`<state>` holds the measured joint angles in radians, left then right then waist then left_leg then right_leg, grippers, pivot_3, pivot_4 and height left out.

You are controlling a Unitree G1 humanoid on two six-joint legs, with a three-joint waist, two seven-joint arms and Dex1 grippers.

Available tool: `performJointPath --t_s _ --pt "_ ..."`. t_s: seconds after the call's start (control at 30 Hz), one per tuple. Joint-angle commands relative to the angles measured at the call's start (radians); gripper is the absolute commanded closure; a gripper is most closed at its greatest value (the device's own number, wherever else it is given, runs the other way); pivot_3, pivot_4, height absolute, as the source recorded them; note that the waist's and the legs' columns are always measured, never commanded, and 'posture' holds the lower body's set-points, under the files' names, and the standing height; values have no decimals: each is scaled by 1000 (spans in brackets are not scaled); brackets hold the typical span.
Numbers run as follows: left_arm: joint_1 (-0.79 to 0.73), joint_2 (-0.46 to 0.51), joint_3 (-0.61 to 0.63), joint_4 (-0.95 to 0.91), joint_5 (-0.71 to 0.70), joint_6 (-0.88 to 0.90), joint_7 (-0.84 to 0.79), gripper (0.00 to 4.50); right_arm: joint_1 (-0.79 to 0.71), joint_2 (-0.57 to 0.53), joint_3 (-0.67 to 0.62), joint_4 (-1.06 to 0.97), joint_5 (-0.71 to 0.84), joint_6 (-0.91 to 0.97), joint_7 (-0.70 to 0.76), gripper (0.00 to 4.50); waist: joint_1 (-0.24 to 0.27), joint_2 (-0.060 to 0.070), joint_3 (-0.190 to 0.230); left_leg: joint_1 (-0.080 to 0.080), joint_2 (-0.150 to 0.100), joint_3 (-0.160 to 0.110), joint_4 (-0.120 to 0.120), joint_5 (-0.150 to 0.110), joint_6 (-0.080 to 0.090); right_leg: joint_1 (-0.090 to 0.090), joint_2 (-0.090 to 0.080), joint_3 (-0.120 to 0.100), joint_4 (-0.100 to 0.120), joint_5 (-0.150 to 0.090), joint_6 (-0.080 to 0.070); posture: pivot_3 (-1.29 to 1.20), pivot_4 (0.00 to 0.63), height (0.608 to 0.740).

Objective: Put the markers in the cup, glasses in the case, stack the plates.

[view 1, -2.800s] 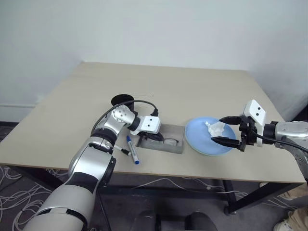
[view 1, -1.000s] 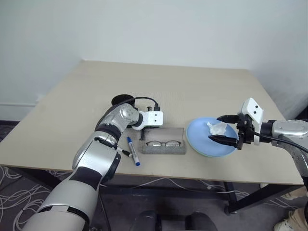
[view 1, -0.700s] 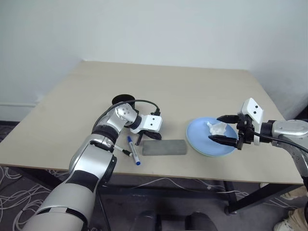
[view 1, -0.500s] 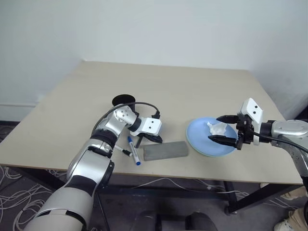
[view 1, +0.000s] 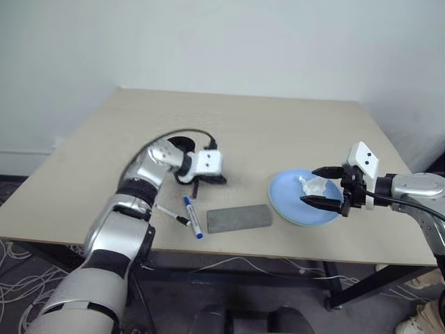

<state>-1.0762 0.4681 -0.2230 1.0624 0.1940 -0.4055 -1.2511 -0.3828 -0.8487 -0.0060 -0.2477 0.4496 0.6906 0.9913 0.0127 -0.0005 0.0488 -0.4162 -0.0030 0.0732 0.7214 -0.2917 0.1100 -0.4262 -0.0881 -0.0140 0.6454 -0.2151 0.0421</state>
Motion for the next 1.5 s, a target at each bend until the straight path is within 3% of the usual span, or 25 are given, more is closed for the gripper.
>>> performJointPath --t_s 0.03,0.2,0.43,0.6,0.8,1.0,1.2,1.5 --pt "36 37 61 -113 -82 58 -12 4476 -6 -11 -34 -20 7 -16 -1 0 0 0 0 0 0 0 0 0 0 0 0 0 0 0 0 0 0 737" --pt "284 93 131 -554 -221 399 -24 4476 5 -15 -39 -20 10 -16 5 0 -10 2 -1 0 0 0 0 0 -1 0 0 1 0 0 0 0 0 737" --pt "540 131 244 -1059 -399 952 119 4476 -22 -14 -16 8 3 -18 28 0 -10 2 -1 3 0 0 0 -1 -5 2 0 1 0 0 0 0 0 737" --pt "567 122 358 -1202 -471 1304 322 4476 -35 -10 -2 27 -3 -26 43 0 -9 2 -1 4 0 -1 0 2 -6 2 1 0 1 3 3 0 0 737" --pt "487 21 474 -1249 -456 1662 634 4476 -61 1 23 56 -13 -40 59 0 -9 1 -1 5 0 -1 -1 8 -5 3 2 0 1 8 5 0 0 737" --pt "376 -178 565 -1321 -380 1890 925 2640 -90 6 46 79 -22 -47 82 0 -9 0 -1 5 0 0 -1 13 -7 4 2 1 -2 16 7 0 0 737" --pt "270 -373 652 -1341 -260 1950 1181 637 -118 12 71 99 -28 -50 101 0 -9 0 -1 5 0 -1 -6 17 -13 2 2 1 -2 19 5 0 0 737" --pt "262 -510 685 -1330 -171 2020 1334 637 -153 25 92 117 -34 -52 108 0 -8 -1 -1 4 0 -1 -10 18 -15 0 2 2 -3 19 3 0 0 737"
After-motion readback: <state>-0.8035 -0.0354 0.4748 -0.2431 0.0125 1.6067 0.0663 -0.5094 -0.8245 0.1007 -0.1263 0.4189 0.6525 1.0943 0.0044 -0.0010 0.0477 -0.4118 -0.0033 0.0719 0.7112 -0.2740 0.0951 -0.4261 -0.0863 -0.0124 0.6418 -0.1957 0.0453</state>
